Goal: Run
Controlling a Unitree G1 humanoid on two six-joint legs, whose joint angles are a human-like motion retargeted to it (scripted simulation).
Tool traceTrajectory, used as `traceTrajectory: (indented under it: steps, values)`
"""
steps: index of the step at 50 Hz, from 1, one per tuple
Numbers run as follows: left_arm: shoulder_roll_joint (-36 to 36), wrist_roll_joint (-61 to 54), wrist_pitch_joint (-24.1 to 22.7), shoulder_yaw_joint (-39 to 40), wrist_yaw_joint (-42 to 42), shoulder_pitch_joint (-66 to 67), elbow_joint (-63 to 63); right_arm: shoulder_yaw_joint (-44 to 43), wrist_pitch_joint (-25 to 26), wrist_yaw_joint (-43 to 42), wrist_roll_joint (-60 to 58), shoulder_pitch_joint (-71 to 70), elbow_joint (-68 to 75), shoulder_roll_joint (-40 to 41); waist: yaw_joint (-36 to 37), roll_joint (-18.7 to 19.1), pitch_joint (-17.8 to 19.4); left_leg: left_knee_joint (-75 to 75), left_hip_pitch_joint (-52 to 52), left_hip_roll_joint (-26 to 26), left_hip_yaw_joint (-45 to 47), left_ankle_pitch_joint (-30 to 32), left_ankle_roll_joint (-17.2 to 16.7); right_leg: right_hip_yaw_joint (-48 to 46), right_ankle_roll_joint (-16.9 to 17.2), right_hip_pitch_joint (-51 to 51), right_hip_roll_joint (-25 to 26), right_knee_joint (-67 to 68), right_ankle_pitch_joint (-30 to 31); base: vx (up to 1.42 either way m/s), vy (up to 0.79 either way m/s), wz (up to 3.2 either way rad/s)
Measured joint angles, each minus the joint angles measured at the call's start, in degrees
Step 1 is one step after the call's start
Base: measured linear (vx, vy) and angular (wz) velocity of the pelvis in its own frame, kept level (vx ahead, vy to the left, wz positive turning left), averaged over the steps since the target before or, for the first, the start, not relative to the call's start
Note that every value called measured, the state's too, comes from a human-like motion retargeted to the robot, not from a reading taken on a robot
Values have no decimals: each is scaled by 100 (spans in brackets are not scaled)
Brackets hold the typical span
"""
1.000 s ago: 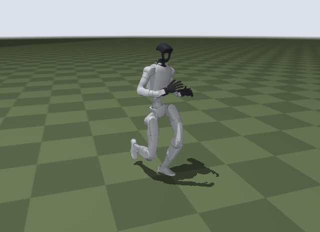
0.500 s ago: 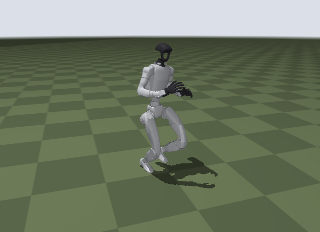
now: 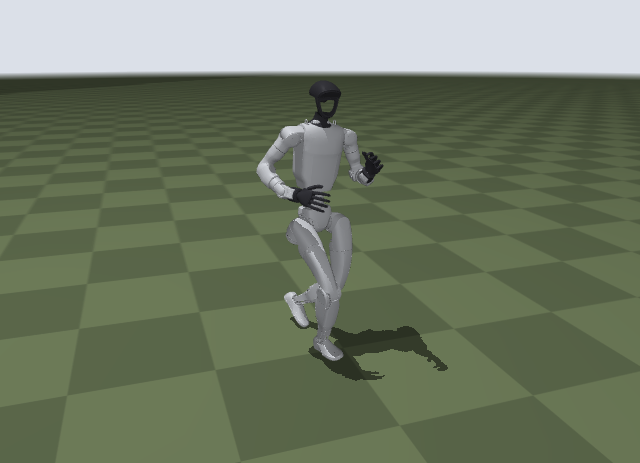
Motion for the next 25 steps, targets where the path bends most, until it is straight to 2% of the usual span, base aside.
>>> traceTrajectory:
  steps: [2, 4, 6, 8, 10, 11, 13, 15, 17, 20, 22, 25]
  values:
    - [28, -85, -138, -137, -156, 60, -159, -67, 6, 9, 45, 94, 4, 34, 118, 396, -104, 780, -142, 578, -48, 843, -341, -152, 58, 51, 617, -1011, 298, -7, -7, -14]
    - [10, -85, -176, -260, -258, 184, -237, -45, -17, -72, 5, 66, -67, 88, 287, 586, -108, 1780, -242, 1007, 3, 1045, -313, -229, -134, 83, 892, -808, 297, -3, -3, -5]
    - [-32, -32, -88, -361, -325, 387, -158, 10, -29, -220, -133, -130, -177, 127, 520, 613, -26, 2869, -404, 1363, 86, 813, -23, -226, -499, 179, 976, 10, -89, 0, -3, -2]
    - [-32, 55, 131, -368, -366, 573, 49, 52, 27, -436, -350, -580, -293, 135, 805, 573, 143, 3909, -805, 1687, 72, 265, 415, -160, -898, 463, 1004, 724, -728, 0, -8, 3]
    - [12, 162, 366, -276, -371, 695, 347, 95, 160, -676, -600, -1324, -351, 148, 1115, 457, 351, 4669, -1523, 1855, 47, -424, 865, 0, -1110, 869, 946, 1098, -1365, -2, -8, 13]
    - [33, 175, 406, -192, -386, 779, 434, 118, 189, -764, -660, -1723, -402, 170, 1254, 356, 403, 4758, -1989, 1828, 107, -724, 1049, 101, -1094, 1107, 861, 1095, -1528, -2, -5, 26]
    - [108, 156, 376, 3, -425, 1044, 464, 156, 166, -875, -648, -2353, -594, 217, 1502, 127, 426, 4512, -2857, 1659, 314, -1136, 1263, 316, -907, 1625, 685, 923, -1557, 0, 0, 33]
    - [213, 51, 243, 184, -477, 1403, 348, 208, 45, -915, -493, -2666, -869, 260, 1726, -132, 354, 3587, -3485, 1354, 619, -1274, 1236, 519, -490, 2192, 503, 558, -1107, 3, 5, 35]
    - [283, -106, 96, 319, -532, 1732, 254, 319, -90, -885, -347, -2719, -1109, 286, 1884, -433, 227, 2088, -3801, 867, 931, -1170, 977, 640, 119, 2692, 212, 246, -195, 4, 6, 36]
    - [313, -354, -19, 449, -526, 2085, 187, 485, -268, -779, -316, -2665, -1289, 293, 1882, -971, 12, -491, -3914, -214, 1268, -695, 567, 661, 898, 3104, -498, 334, 1116, 0, 6, 35]
    - [265, -397, -14, 483, -400, 2166, 124, 577, -338, -700, -365, -2609, -1284, 296, 1780, -1267, -30, -1277, -3823, -744, 1315, -647, 645, 574, 937, 3175, -903, 961, 1462, -2, 1, 10]
    - [270, -241, 42, 451, -239, 2090, 112, 766, -279, -563, -468, -2385, -1071, 373, 1632, -1477, 43, -286, -3937, -1014, 1215, -1294, 1283, 581, 937, 3171, -1365, 2403, 1525, 0, 2, -3]
